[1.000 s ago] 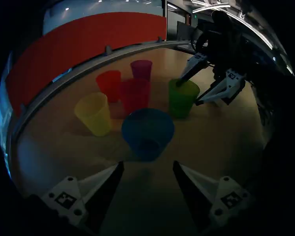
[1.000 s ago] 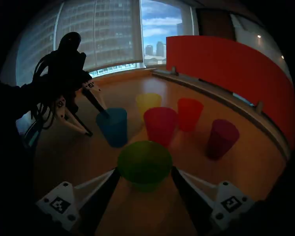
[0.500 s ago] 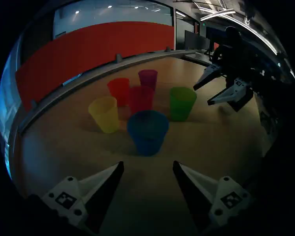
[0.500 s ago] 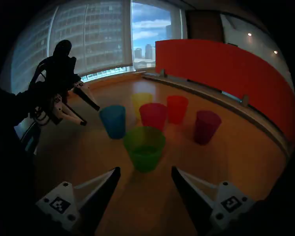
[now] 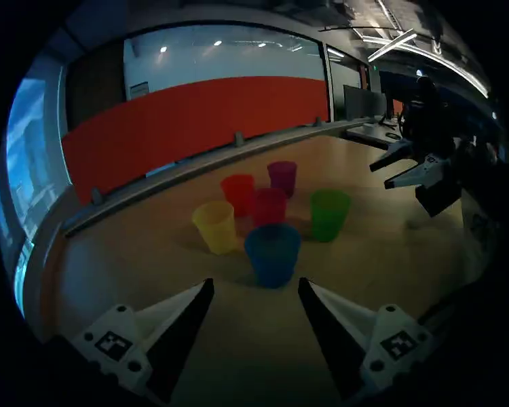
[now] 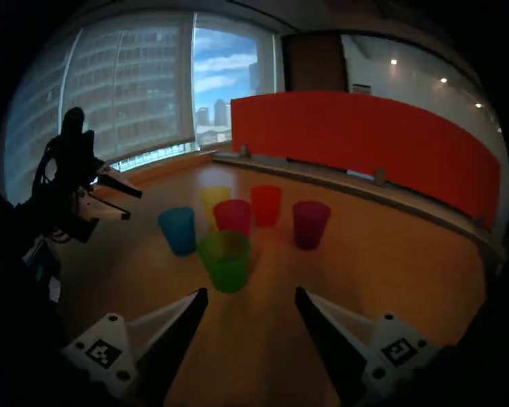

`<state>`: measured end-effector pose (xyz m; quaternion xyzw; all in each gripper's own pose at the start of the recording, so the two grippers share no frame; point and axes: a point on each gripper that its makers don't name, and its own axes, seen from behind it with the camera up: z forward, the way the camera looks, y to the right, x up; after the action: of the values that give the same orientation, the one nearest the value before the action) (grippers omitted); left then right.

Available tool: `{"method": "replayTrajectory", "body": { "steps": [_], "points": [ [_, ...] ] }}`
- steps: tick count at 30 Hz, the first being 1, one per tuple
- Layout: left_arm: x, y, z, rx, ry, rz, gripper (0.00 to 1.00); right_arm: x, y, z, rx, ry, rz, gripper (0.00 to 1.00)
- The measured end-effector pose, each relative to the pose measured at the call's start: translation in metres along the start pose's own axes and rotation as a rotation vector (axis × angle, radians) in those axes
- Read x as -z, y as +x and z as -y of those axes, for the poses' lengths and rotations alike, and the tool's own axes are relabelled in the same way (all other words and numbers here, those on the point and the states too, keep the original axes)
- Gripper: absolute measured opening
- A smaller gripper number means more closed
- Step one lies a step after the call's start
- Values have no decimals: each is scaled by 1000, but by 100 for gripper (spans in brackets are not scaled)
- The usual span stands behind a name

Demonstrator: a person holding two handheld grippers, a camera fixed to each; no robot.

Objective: Pour water

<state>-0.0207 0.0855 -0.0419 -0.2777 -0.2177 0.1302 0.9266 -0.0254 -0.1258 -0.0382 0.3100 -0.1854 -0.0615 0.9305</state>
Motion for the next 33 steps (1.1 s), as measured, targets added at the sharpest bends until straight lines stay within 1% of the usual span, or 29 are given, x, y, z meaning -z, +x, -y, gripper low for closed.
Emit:
{"method": "replayTrajectory", "body": {
  "steps": [3,8,16,20,24,28,33],
  "points": [
    [8,10,7,8,52,-53,93,10,10,-7,-11,-48,-38,100],
    [23,20,24,43,142,-133,92,24,23,-23,-19,-142,-104,100],
    [52,33,49,157,278,-275,93,46,34,-45,-91,-311,-208,100],
    [66,36,58,191,337,-326,93,58,38,-56,-107,-405,-256,100],
    [73,40,64,215,382,-368,93,71,41,-70,-119,-496,-298,100],
    [76,46,68,234,415,-403,93,84,47,-83,-136,-577,-347,100],
    [81,53,78,253,482,-450,93,97,60,-90,-134,-639,-402,100]
  ]
}}
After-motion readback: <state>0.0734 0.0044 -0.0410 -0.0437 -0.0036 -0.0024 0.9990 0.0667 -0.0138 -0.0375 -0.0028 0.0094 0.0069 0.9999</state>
